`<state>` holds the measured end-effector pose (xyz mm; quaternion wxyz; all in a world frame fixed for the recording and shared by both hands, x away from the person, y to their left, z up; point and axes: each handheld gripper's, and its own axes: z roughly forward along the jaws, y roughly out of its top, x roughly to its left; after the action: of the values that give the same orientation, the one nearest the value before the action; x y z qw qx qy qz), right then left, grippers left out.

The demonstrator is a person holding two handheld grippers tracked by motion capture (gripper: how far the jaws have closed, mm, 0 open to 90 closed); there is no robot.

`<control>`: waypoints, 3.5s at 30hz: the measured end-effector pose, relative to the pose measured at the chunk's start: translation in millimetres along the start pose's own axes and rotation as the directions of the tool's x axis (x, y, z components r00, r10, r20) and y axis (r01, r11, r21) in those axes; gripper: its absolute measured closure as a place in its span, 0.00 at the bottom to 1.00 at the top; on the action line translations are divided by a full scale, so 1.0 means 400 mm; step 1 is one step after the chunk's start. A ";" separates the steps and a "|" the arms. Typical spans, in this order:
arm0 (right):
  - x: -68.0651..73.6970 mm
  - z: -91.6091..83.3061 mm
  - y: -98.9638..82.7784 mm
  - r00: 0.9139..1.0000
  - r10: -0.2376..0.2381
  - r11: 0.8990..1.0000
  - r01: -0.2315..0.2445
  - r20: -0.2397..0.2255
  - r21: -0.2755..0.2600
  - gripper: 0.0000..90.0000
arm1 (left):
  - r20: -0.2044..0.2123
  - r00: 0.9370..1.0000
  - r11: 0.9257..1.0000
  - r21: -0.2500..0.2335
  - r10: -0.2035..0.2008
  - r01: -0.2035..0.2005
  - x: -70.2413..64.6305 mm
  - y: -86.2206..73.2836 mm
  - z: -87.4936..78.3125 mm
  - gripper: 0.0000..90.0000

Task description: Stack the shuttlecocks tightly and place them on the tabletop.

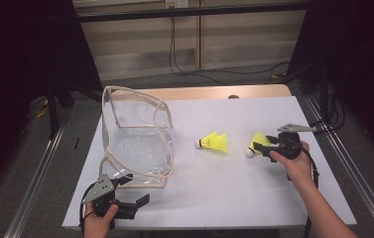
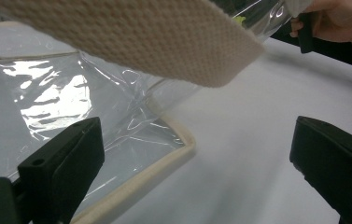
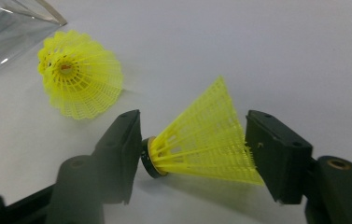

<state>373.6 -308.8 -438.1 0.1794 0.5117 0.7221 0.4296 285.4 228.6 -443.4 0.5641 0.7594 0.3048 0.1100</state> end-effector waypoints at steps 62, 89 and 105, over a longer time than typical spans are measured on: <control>0.104 0.043 0.010 0.972 -0.019 0.993 -0.008 -0.236 -0.115 1.00 | -0.001 1.000 1.000 -0.005 -0.005 0.005 0.000 0.000 0.000 0.04; 0.114 0.091 -0.018 0.973 -0.016 1.000 0.021 -0.231 0.017 0.87 | 0.003 1.000 1.000 -0.003 -0.018 0.018 0.004 -0.007 0.001 0.04; 0.124 0.110 -0.011 0.954 -0.044 0.999 0.040 -0.296 -0.021 1.00 | 0.004 1.000 1.000 -0.004 -0.020 0.020 0.007 -0.009 0.001 0.04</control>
<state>381.2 -245.7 -457.6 0.0818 0.4246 0.7484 0.5030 286.4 230.5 -447.2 0.5674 0.7554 0.3112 0.1033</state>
